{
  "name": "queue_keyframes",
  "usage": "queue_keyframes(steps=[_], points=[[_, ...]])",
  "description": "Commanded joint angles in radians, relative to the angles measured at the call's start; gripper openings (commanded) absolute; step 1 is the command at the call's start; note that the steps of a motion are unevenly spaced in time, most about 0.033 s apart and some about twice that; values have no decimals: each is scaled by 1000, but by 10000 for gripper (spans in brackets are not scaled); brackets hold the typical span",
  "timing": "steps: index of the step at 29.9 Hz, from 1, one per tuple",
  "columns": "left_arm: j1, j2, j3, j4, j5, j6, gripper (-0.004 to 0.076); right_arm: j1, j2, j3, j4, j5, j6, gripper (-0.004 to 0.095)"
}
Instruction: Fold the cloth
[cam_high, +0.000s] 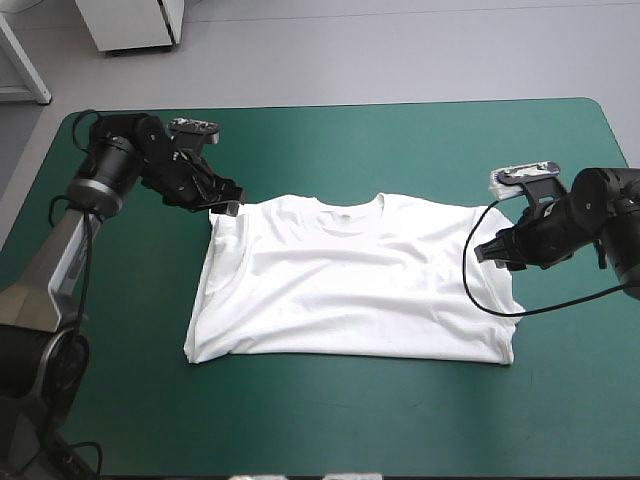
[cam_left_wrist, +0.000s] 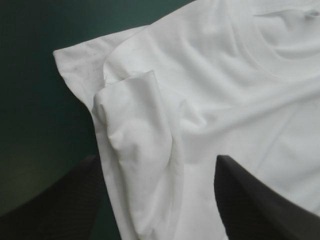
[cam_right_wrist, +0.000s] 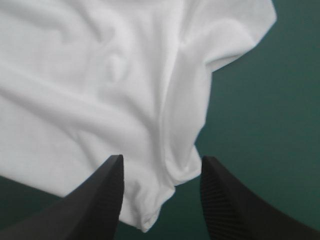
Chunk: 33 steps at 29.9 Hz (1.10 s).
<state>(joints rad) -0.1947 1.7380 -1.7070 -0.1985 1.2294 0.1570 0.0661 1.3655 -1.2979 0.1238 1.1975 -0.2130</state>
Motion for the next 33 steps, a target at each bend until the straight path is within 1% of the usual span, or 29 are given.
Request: queue_keyframes(steps=[1,3,5,12,15,20,25,30,33], points=[[-6,-135,-28,-23,0,-15,476,-1,-1,-35,-80,-50,28,492],[-6,-182,-28,-45,1,-15,475,-1,35,-36,-116,-68,38,532],[-6,-216,-28,-47,1,-15,475,-1,75,-44,-136,-79,60,551],[-6,-268,-27,-56,15,-15,475,-1,294,-186,-148,-85,77,553],[-6,-268,-27,-56,20,-15,475,-12,379,-270,-151,-61,83,553],[-6,-268,-27,-56,20,-15,475,-64,480,-356,-99,-46,89,552],[-6,-268,-27,-54,15,-15,475,-104,532,-358,-76,-46,85,552],[-6,-268,-27,-50,11,-15,475,-110,582,-359,-35,-51,70,551],[-6,-268,-27,-50,11,-15,475,-110,604,-359,19,-51,44,522]])
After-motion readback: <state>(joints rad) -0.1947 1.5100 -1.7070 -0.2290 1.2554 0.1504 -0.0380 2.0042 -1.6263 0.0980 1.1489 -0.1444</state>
